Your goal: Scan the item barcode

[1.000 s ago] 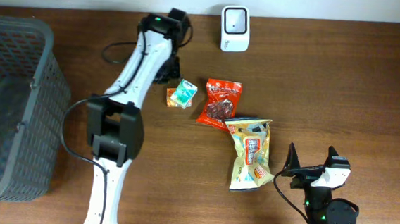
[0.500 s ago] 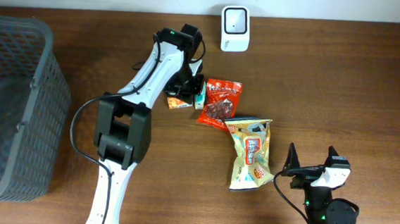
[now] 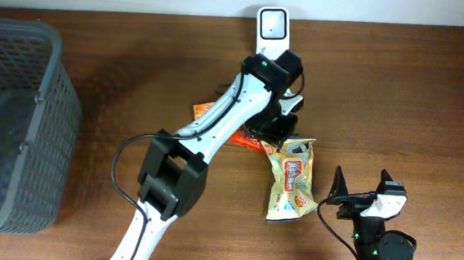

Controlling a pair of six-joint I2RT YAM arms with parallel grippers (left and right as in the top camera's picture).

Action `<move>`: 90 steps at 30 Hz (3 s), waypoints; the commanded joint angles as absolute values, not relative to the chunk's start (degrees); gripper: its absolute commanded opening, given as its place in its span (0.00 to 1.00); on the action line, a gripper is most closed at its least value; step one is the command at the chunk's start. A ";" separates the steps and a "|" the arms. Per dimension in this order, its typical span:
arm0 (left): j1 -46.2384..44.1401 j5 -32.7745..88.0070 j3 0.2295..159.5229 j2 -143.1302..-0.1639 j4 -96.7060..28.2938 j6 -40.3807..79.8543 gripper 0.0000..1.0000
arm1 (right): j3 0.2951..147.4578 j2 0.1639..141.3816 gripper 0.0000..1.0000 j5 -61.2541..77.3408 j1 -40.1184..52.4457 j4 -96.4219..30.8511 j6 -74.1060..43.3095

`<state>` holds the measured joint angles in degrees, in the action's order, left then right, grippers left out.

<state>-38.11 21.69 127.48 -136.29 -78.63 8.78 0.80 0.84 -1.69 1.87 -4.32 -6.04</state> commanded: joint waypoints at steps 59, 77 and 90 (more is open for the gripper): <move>-10.81 -3.90 127.26 -121.49 -80.62 16.05 0.99 | 80.44 104.36 0.04 12.82 6.57 -75.29 -16.78; -10.81 -3.90 127.26 -121.49 -80.64 16.03 0.99 | 76.84 104.64 0.11 13.50 15.18 -70.83 -19.68; -10.81 -3.90 127.26 -121.49 -80.62 16.05 0.99 | 80.47 104.62 0.05 14.37 13.82 -83.26 -14.79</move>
